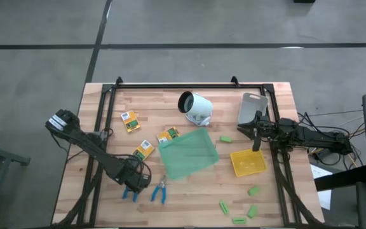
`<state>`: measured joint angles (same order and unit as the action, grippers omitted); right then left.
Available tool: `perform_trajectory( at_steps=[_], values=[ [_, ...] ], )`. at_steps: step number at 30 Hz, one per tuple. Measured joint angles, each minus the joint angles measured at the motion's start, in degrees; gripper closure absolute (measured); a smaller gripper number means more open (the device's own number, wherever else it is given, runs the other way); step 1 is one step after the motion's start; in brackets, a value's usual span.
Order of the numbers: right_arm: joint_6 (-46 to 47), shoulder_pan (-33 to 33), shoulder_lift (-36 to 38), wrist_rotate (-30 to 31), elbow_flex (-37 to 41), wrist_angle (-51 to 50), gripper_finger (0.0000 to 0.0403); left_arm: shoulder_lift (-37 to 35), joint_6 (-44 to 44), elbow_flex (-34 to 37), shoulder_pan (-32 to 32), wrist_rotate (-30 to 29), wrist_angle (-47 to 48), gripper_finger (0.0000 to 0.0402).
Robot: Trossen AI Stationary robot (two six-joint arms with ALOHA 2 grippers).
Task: Pick & Place School Supplies
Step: Put the blue plier into the gray bin
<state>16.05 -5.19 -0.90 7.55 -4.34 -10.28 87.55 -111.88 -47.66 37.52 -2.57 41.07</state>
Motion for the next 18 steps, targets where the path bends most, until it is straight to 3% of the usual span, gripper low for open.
perform_trajectory(
  at_steps=[12,18],
  values=[
    [0.0,0.0,0.0,0.0,0.0,0.0,0.0321,-4.9,11.9,-4.5,0.0,-18.2,0.1,0.0284],
    [0.0,0.0,0.0,0.0,0.0,0.0,0.0321,-10.4,21.6,-5.9,0.0,-32.2,-2.2,0.0284]
  ],
)
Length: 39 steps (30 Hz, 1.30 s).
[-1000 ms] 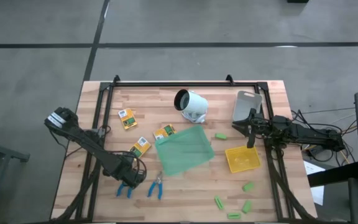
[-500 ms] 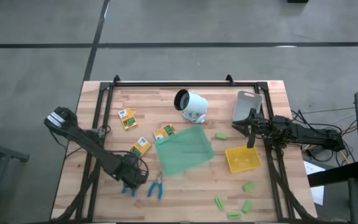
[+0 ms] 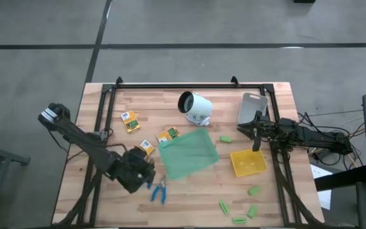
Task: Pick & Place School Supplies
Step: Put the blue plier into the gray bin
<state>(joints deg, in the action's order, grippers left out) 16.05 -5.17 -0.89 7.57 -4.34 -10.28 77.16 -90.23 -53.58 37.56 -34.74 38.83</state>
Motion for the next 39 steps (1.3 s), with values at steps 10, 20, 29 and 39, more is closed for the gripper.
perform_trajectory(
  at_steps=[10,20,29,39],
  values=[
    [0.0,0.0,0.0,0.0,0.0,0.0,0.0321,-7.9,21.9,-0.1,-0.1,-20.1,-12.4,0.0284],
    [0.0,0.0,0.0,0.0,0.0,0.0,0.0321,-9.1,45.2,-0.1,-3.5,-27.7,-26.4,0.0283],
    [0.0,0.0,0.0,0.0,0.0,0.0,0.0321,-8.7,54.5,-0.1,-11.1,-18.4,-35.2,0.0282],
    [0.0,0.0,0.0,0.0,0.0,0.0,0.0321,-8.1,67.0,-0.1,-20.7,-2.2,-45.2,0.0282]
  ],
)
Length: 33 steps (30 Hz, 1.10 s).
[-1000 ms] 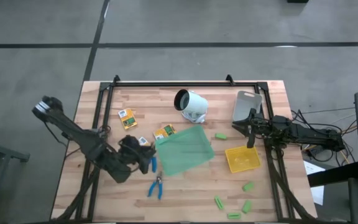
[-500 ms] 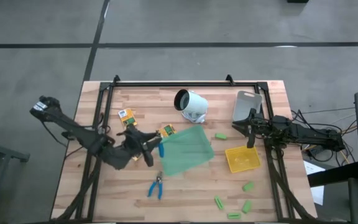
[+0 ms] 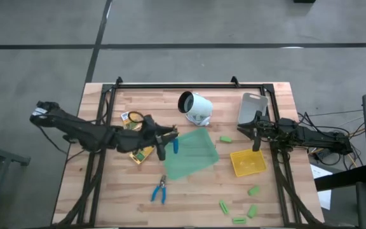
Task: Pick & Place School Supplies
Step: Put the blue plier into the gray bin
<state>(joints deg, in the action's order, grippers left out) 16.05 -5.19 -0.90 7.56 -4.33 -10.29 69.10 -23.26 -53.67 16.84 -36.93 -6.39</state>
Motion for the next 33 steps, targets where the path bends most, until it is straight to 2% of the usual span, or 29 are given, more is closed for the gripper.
perform_trajectory(
  at_steps=[6,13,17,21,25,29,33],
  values=[
    [0.0,0.0,0.0,0.0,0.0,0.0,0.0321,0.0,11.0,0.0,-5.0,8.0,-7.6,0.0282],
    [-0.6,0.0,0.0,0.3,0.0,0.0,0.0321,0.0,15.3,0.0,-10.4,23.7,-8.0,0.0282],
    [-7.6,-0.2,0.0,6.0,0.0,0.3,0.0321,0.7,17.4,0.0,-12.6,30.3,-8.1,0.0282],
    [-14.2,-0.1,0.0,6.1,0.0,0.4,0.0321,2.0,21.0,0.0,-13.6,31.0,-9.4,0.0282],
    [-17.3,-0.1,0.0,6.1,0.0,0.4,0.0321,4.3,20.7,0.0,-14.2,31.1,-12.6,0.0282],
    [-14.7,-0.1,0.0,6.1,0.0,0.5,0.0321,7.1,18.7,-0.1,-14.9,31.1,-17.3,0.0282],
    [-5.0,-0.1,0.0,5.9,0.0,4.0,0.0321,10.4,19.2,-2.1,-15.8,31.0,-18.7,0.0282]
  ],
)
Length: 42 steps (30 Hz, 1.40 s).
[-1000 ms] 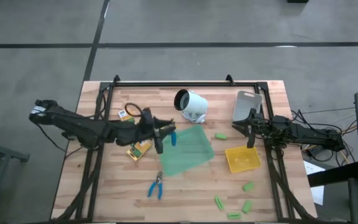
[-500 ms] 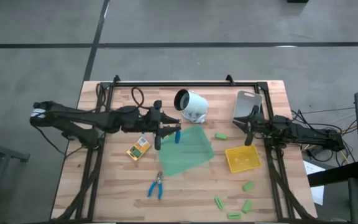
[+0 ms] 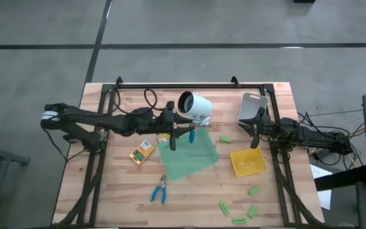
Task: Pick & Place School Supplies
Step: Put the blue plier into the gray bin
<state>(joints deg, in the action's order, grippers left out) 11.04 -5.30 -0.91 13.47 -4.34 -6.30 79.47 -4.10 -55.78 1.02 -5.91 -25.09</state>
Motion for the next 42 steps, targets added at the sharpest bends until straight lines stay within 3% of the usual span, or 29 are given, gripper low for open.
perform_trajectory(
  at_steps=[8,11,17,22,37,42],
  values=[
    [8.1,0.0,0.0,2.1,0.0,9.8,0.0321,5.7,4.5,-6.2,-3.1,-0.1,-0.1,0.0282],
    [15.3,0.0,0.0,3.1,0.0,12.8,0.0321,6.9,5.1,-8.5,-4.5,-0.1,0.3,0.0282],
    [27.9,0.0,-1.3,3.1,0.0,12.5,0.0321,7.1,5.9,-10.8,-6.5,0.4,3.4,0.0282],
    [30.4,0.0,-4.9,3.1,0.0,13.4,0.0315,6.6,5.9,-10.7,-7.1,2.1,4.8,0.0282],
    [29.2,0.0,-16.2,4.8,0.0,24.8,0.0185,6.5,7.1,-10.7,-7.1,2.6,5.6,0.0282],
    [29.0,0.0,-18.2,4.7,0.0,29.1,0.0147,6.5,7.1,-10.7,-7.2,5.2,5.6,0.0282]
  ],
)
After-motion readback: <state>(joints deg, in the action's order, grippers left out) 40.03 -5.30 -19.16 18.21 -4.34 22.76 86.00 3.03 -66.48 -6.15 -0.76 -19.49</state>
